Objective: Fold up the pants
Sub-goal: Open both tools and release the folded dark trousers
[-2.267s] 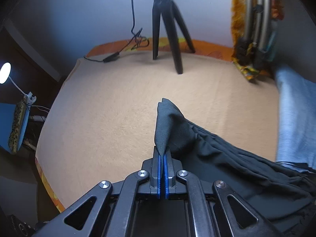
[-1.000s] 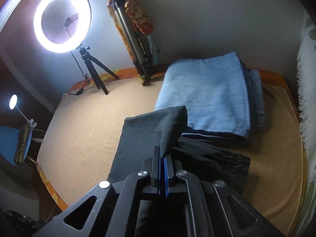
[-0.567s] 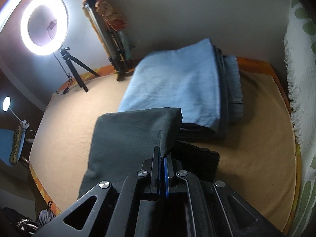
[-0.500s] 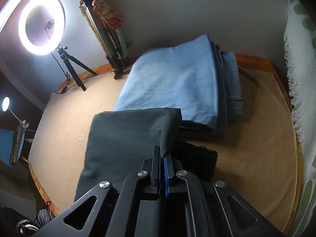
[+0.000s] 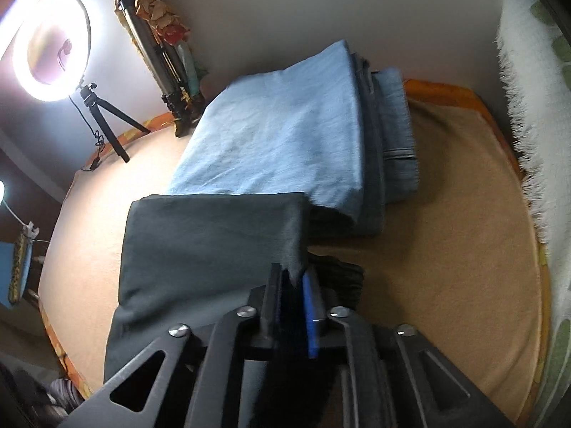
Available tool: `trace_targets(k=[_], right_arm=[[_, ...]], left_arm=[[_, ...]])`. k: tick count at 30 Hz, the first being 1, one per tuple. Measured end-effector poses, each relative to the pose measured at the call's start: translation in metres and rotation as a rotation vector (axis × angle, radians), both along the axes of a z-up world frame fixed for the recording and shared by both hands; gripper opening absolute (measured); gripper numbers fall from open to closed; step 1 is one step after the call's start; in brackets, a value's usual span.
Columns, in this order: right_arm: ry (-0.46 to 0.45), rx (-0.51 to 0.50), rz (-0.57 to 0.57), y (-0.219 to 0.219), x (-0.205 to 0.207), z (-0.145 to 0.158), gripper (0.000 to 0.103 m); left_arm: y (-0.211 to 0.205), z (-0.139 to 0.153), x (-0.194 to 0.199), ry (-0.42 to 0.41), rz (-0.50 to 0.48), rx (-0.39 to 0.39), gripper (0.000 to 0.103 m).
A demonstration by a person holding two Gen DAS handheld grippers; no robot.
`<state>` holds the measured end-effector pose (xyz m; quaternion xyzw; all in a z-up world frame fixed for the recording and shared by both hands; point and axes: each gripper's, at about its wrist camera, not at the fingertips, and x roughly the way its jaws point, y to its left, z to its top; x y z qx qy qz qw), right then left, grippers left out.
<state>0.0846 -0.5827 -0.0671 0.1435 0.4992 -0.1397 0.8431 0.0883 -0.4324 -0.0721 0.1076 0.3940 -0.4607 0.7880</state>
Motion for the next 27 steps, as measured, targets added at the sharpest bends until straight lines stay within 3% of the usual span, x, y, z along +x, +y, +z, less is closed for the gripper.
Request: trace_targets(k=[2,4,7,10,13,15,21,27], right_arm=[[-0.011,-0.005,-0.018,-0.002,-0.008,0.006,0.03],[-0.029,-0.001,-0.026,-0.003,-0.016,0.013,0.035],[-0.067,0.01,-0.038,0.0,-0.035,0.025,0.044],[-0.095,0.017,-0.053,0.005,-0.05,0.031,0.062],[-0.106,0.019,-0.038,0.015,-0.061,0.034,0.065],[-0.104,0.018,-0.033,0.021,-0.066,0.033,0.074],[-0.098,0.009,-0.05,0.021,-0.072,0.025,0.082],[-0.13,0.054,-0.062,0.012,-0.074,0.019,0.087]], left_arm=[[0.013,0.0,0.009,0.009,0.041,0.0,0.004],[0.026,0.001,0.016,0.012,0.08,0.001,0.004],[0.048,0.003,0.031,0.005,0.156,0.005,0.02],[0.065,0.006,0.045,0.009,0.212,-0.001,0.023],[0.077,0.005,0.06,0.01,0.25,0.007,0.025],[0.081,0.0,0.065,0.031,0.262,0.006,0.038],[0.094,-0.02,0.087,0.116,0.339,-0.02,0.049],[0.104,-0.036,0.104,0.156,0.365,-0.012,0.05]])
